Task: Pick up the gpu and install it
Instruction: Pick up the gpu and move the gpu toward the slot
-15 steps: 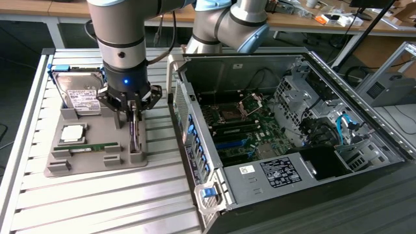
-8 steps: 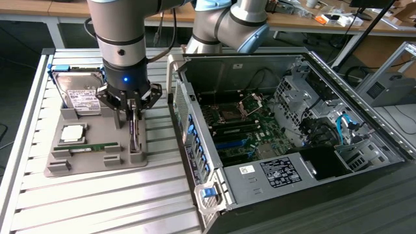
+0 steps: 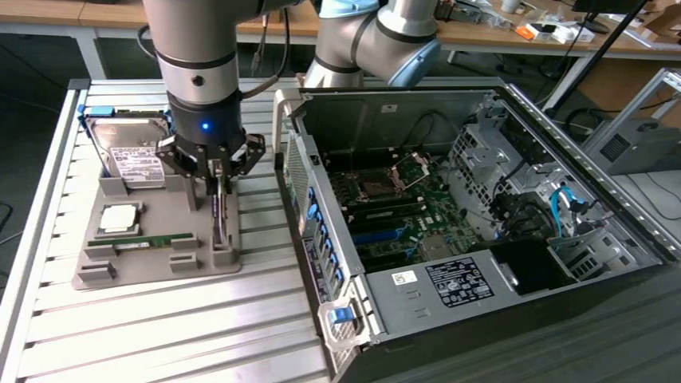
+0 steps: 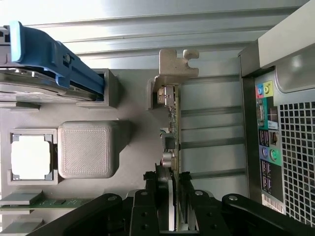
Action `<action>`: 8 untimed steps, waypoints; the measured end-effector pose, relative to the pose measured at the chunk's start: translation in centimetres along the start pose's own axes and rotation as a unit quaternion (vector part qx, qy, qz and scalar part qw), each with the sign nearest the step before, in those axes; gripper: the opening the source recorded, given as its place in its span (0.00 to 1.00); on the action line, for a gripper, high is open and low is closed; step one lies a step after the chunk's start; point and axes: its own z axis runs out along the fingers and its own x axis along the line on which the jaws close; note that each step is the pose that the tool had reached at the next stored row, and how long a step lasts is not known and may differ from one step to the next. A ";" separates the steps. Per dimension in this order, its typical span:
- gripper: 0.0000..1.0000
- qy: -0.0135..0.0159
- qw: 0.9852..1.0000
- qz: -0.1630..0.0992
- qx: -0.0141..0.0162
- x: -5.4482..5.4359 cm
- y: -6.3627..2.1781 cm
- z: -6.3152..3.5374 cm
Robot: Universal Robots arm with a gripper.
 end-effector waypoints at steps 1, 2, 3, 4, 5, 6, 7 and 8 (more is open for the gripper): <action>0.30 0.000 1.000 0.000 0.000 0.0 0.00 -0.08; 0.30 0.000 1.000 0.000 0.000 0.0 0.01 -0.24; 0.30 0.000 1.000 0.000 0.000 0.0 0.02 -0.32; 0.30 0.000 1.000 0.000 0.000 0.0 0.02 -0.40; 0.30 0.000 1.000 0.000 0.000 0.0 0.02 -0.48; 0.30 0.000 1.000 0.000 0.000 0.0 0.02 -0.55; 0.30 0.000 1.000 0.000 0.000 0.0 0.03 -0.62; 0.30 0.000 1.000 0.000 0.000 0.0 0.03 -0.70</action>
